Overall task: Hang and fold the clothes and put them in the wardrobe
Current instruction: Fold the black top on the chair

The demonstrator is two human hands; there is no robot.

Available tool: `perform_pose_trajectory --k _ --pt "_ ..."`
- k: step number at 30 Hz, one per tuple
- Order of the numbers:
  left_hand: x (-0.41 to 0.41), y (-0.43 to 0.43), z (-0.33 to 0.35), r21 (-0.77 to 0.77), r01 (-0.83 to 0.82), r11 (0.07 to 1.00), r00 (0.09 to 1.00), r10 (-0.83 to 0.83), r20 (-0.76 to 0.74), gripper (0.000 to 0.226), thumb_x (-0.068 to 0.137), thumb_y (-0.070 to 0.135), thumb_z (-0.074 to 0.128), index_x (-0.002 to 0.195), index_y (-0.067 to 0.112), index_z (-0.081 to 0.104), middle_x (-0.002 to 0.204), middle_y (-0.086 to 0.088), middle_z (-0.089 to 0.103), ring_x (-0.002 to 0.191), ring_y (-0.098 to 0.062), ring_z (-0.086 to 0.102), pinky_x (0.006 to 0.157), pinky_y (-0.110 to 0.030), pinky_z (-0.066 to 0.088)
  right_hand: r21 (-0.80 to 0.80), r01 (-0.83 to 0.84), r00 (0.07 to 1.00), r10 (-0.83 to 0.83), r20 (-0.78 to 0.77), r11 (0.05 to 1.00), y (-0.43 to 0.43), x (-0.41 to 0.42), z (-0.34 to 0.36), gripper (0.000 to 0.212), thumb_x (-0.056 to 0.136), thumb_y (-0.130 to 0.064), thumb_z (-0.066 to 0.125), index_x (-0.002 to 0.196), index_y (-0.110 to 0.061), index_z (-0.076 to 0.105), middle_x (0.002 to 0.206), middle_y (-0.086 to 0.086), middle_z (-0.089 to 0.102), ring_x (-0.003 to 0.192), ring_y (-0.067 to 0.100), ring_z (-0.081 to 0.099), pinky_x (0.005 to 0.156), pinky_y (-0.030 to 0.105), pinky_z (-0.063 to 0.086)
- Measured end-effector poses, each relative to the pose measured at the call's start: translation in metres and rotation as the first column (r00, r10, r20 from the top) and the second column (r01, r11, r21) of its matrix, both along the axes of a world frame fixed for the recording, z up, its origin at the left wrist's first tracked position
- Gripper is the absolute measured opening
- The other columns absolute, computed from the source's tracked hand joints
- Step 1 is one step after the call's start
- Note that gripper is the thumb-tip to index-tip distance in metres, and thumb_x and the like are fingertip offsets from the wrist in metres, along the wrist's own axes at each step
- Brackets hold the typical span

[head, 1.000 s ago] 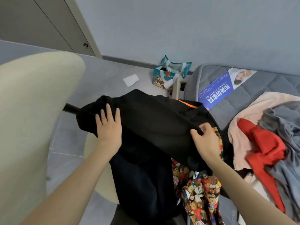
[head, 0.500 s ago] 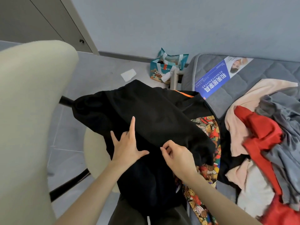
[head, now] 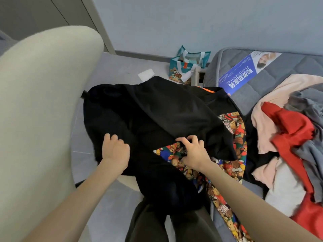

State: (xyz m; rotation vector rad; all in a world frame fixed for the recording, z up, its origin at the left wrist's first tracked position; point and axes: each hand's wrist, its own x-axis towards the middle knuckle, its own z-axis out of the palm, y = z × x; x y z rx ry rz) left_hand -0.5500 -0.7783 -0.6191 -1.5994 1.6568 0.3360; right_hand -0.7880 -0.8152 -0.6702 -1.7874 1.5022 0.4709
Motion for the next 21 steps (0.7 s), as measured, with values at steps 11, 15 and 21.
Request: perform_pose_trajectory --k 11,15,21 --pt "-0.012 0.007 0.004 -0.020 -0.065 0.998 0.971 0.059 -0.233 0.050 0.094 0.020 0.048 0.142 0.021 0.037 0.138 -0.005 0.041 0.126 -0.024 0.041 0.101 -0.038 0.036 -0.384 -0.055 0.887 -0.131 -0.443 0.922 0.014 -0.016 -0.005 0.104 0.081 -0.023 0.070 0.149 -0.042 -0.006 0.155 0.013 0.010 0.139 0.051 0.012 0.110 0.066 0.006" --pt "-0.041 0.007 -0.010 -0.185 -0.119 0.975 0.893 0.024 -0.450 0.061 0.096 0.023 0.048 0.149 0.022 0.019 0.145 -0.003 0.035 0.122 -0.020 0.045 0.089 -0.031 0.042 -0.371 -0.139 0.943 0.009 -0.332 0.918 0.009 -0.042 -0.006 0.079 0.088 -0.006 0.054 0.148 -0.037 0.012 0.127 0.007 0.046 0.111 0.032 0.051 0.097 0.044 0.040" --pt "-0.072 0.008 -0.019 -0.255 -0.116 0.960 0.829 -0.048 -0.557 0.079 0.093 0.016 0.055 0.152 0.025 0.004 0.159 -0.003 0.012 0.143 -0.023 0.021 0.103 -0.034 0.040 -0.355 -0.146 0.978 0.081 -0.191 0.923 0.051 -0.049 0.001 0.053 0.089 -0.019 0.053 0.139 -0.029 0.041 0.127 0.003 0.048 0.118 0.027 0.048 0.095 0.040 0.037"
